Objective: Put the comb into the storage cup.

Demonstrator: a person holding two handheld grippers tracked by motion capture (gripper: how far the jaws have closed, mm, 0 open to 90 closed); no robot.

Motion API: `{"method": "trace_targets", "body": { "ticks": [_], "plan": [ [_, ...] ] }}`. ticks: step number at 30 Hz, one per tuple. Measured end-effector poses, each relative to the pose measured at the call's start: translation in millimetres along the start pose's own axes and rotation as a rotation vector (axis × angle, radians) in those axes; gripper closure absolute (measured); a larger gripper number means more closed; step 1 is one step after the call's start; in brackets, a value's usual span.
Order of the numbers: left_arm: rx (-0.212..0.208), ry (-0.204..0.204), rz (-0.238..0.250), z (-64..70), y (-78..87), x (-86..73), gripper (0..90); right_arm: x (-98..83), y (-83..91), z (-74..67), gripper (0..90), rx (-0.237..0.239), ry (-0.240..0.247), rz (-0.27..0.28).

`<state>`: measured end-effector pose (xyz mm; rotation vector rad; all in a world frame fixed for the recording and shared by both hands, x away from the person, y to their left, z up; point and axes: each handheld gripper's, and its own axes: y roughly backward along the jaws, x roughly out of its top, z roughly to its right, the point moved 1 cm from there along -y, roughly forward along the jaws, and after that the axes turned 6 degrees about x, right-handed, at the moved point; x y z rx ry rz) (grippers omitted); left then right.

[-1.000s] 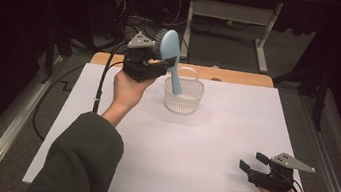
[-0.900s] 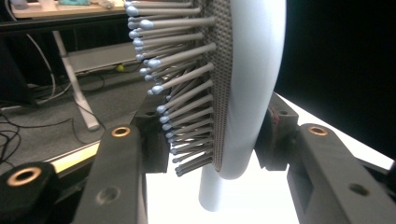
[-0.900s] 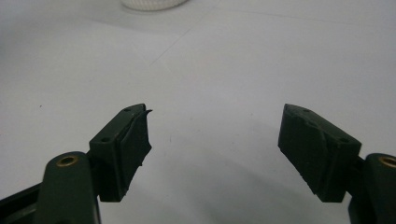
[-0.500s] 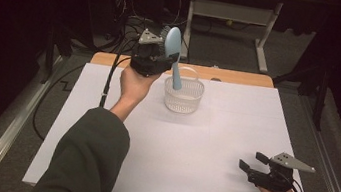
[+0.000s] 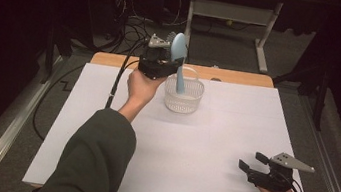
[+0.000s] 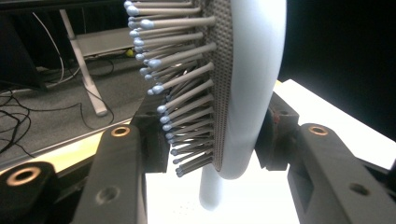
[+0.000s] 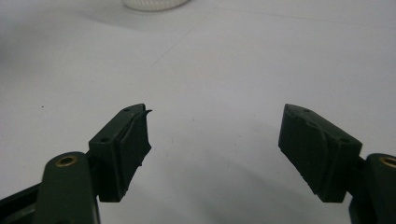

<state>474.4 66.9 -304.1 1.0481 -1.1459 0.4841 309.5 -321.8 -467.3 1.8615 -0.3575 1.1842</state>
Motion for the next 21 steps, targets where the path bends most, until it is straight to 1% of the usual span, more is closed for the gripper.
{"method": "trace_targets", "body": {
  "ticks": [2, 5, 13, 21],
  "plan": [
    [-0.001, 0.002, -0.006, 1.0, -2.9, -1.4, 52.3, 0.0, 0.1, 0.0, 24.8, -0.001, 0.001, 0.0],
    [0.004, -0.016, -0.022, 3.7, -7.1, -3.5, 52.2, -0.2, 0.1, 0.1, 24.8, 0.0, -0.002, 0.0],
    [0.005, -0.029, -0.042, 9.9, -16.0, -8.0, 52.0, -0.5, 0.7, -0.7, 24.7, 0.003, 0.0, -0.001],
    [0.007, -0.022, -0.053, 14.1, -26.5, -14.8, 51.8, -0.5, 0.6, -0.7, 24.7, 0.005, 0.0, -0.001]
  ]
}}
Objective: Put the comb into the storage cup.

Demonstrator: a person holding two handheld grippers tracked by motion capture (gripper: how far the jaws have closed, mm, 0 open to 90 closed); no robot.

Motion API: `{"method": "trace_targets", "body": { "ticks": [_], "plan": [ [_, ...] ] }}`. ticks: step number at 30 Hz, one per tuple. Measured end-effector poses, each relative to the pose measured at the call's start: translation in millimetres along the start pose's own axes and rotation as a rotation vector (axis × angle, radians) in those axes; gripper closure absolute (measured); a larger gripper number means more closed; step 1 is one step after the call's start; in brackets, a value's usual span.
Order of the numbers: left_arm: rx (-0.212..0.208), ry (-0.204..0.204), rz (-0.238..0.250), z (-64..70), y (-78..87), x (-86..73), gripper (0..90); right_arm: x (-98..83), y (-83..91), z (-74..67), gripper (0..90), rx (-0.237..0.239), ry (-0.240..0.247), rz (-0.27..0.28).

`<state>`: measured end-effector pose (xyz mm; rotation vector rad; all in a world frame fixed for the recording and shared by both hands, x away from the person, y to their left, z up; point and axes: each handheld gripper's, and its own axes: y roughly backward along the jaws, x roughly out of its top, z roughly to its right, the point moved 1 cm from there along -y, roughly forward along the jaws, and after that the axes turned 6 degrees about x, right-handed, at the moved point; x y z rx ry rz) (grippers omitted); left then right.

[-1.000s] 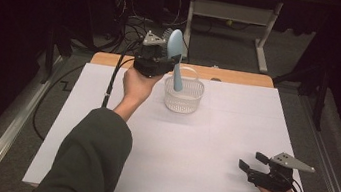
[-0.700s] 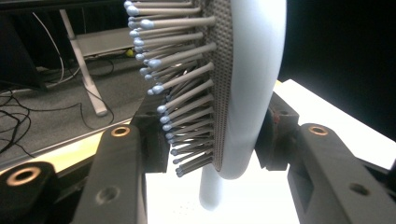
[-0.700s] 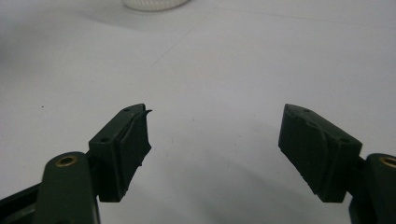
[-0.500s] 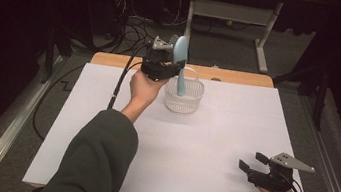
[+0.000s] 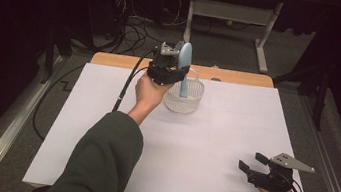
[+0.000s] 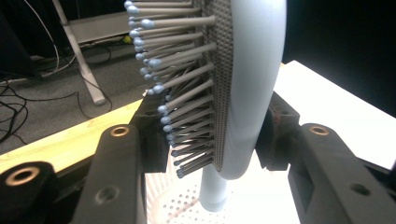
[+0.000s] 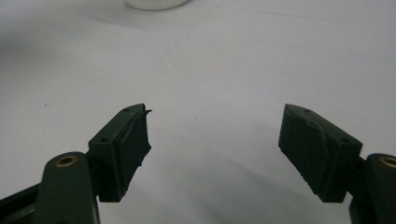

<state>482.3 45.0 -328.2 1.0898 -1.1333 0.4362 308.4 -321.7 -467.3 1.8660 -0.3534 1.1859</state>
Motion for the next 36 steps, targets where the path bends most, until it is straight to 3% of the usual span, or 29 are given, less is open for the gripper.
{"method": "trace_targets", "body": {
  "ticks": [25, 36],
  "plan": [
    [-0.038, 0.02, -0.042, 12.9, -25.0, -14.3, 51.4, -0.2, -0.3, 0.0, 24.5, 0.004, -0.003, -0.001],
    [-0.039, 0.04, -0.061, 9.4, -32.1, -24.0, 51.0, -0.3, -0.8, 0.0, 24.1, 0.006, -0.001, -0.004]
  ]
}}
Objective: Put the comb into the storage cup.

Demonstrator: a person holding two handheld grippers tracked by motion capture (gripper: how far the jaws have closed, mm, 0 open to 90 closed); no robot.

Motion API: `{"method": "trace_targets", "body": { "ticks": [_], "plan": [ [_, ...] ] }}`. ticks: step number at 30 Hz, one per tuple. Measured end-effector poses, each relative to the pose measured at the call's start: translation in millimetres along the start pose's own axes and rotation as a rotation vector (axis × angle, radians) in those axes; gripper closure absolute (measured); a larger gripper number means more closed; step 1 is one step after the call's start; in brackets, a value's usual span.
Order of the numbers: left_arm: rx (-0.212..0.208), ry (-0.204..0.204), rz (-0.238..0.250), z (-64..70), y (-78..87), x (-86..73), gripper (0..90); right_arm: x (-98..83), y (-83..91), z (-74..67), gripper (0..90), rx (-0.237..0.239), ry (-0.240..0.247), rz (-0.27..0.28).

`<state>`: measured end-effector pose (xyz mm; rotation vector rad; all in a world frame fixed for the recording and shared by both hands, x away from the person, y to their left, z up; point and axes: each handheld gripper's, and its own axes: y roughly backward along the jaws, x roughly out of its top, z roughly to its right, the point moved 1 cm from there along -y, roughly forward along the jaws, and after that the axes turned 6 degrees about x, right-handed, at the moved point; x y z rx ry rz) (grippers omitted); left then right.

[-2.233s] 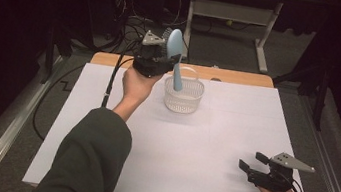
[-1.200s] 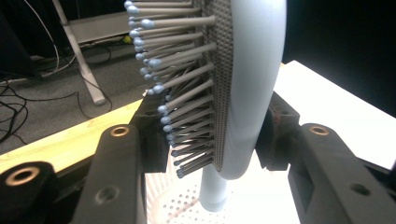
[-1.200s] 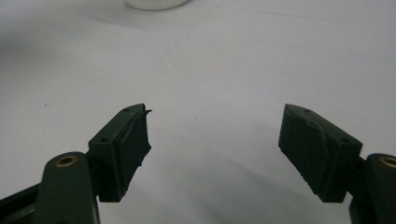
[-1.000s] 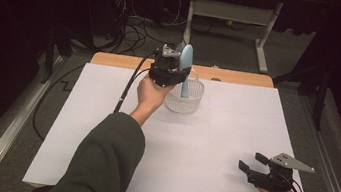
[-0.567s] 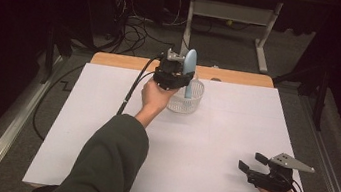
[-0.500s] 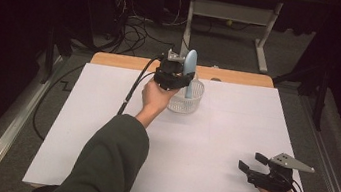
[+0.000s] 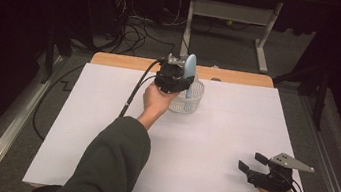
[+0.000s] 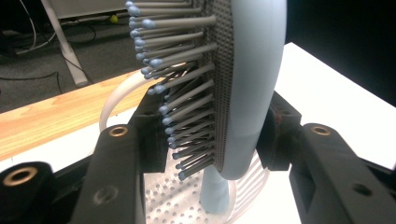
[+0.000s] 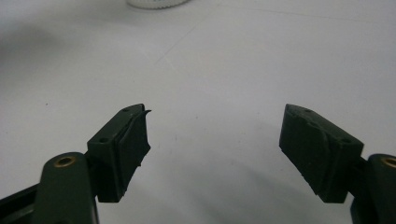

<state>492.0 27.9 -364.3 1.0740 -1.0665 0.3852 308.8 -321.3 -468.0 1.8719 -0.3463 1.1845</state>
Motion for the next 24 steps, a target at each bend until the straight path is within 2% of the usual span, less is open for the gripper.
{"method": "trace_targets", "body": {
  "ticks": [7, 17, 22, 24],
  "plan": [
    [0.001, -0.015, 0.005, 1.1, -0.5, -1.0, 49.5, 0.0, -0.4, -0.1, 24.1, 0.001, 0.0, -0.002],
    [0.039, -0.036, 0.007, 2.2, 0.5, -0.9, 43.2, 0.0, -0.6, 0.0, 24.1, 0.002, -0.001, -0.003],
    [0.018, -0.03, 0.006, -1.0, 1.6, -0.5, 39.7, -0.1, -0.3, 0.1, 24.1, 0.002, -0.002, -0.002],
    [0.023, -0.034, 0.009, -1.9, 3.1, 0.1, 39.7, 0.0, -0.5, 0.0, 24.1, 0.003, -0.001, -0.002]
  ]
}}
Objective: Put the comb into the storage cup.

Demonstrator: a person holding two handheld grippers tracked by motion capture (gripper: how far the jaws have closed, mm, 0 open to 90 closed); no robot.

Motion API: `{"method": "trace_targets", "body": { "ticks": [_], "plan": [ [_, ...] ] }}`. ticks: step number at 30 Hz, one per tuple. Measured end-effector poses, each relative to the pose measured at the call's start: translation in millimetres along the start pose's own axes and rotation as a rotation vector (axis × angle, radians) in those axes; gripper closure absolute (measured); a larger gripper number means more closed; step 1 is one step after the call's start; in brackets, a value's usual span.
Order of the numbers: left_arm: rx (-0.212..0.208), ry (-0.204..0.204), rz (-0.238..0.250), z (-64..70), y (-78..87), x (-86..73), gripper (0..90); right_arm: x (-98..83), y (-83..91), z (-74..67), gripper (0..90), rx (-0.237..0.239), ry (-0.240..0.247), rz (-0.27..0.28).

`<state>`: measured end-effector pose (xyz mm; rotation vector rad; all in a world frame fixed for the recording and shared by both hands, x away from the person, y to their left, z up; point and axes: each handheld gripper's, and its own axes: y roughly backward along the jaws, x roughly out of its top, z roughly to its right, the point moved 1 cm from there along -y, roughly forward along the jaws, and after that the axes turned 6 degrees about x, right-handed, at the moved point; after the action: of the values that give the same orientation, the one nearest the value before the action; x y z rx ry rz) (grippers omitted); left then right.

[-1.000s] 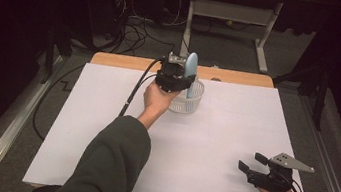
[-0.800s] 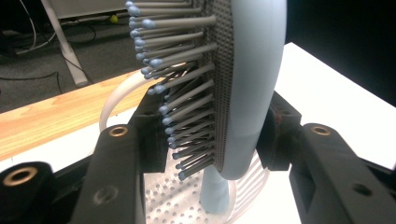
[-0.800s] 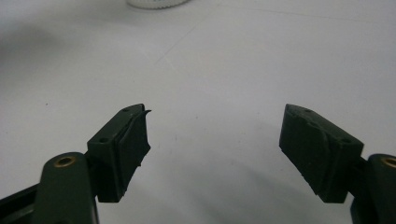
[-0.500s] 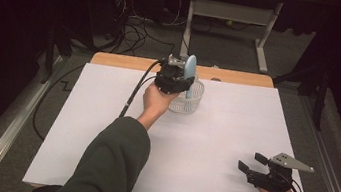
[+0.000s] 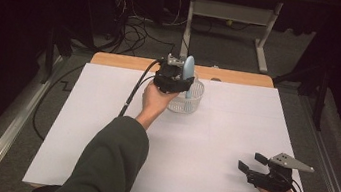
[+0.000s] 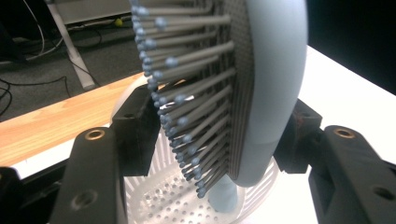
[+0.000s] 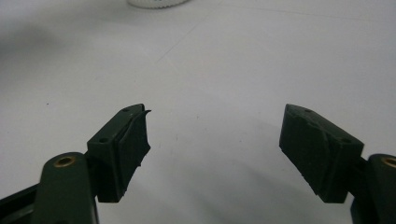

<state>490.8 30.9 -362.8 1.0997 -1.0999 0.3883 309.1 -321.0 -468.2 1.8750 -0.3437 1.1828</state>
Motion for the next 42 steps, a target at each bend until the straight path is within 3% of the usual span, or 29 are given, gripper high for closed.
{"method": "trace_targets", "body": {
  "ticks": [4, 10, 12, 17, 20, 31, 34, 42],
  "plan": [
    [-0.01, 0.01, -0.003, -3.1, 0.2, 0.0, 34.4, 0.0, -0.1, -0.3, 24.1, 0.0, -0.001, -0.001],
    [-0.011, 0.025, -0.016, -7.6, 0.7, -0.2, 34.1, -0.1, -0.2, -0.4, 24.1, 0.001, -0.002, -0.003],
    [-0.027, 0.037, -0.022, -9.9, 0.4, -0.4, 27.1, -0.1, -0.2, -0.4, 24.1, 0.001, -0.002, -0.003],
    [-0.028, 0.041, -0.04, -15.1, 0.9, -1.8, 26.0, -0.2, -0.2, -0.2, 24.1, 0.001, -0.001, -0.002],
    [-0.037, 0.055, -0.051, -18.4, 0.6, -2.1, 18.4, -0.2, -0.3, -0.3, 24.1, 0.0, -0.002, -0.004],
    [-0.037, 0.067, -0.085, -28.0, 1.4, -4.2, 13.6, -0.3, -0.3, -0.3, 24.1, -0.001, -0.002, -0.004],
    [-0.036, 0.085, -0.068, -30.8, 2.3, -6.8, 13.6, -0.3, -0.2, -0.3, 24.1, 0.0, -0.002, -0.004],
    [-0.051, 0.131, -0.084, -44.6, 4.4, -12.4, 9.9, -0.4, -0.5, -0.3, 24.1, 0.0, -0.002, -0.005]
  ]
}}
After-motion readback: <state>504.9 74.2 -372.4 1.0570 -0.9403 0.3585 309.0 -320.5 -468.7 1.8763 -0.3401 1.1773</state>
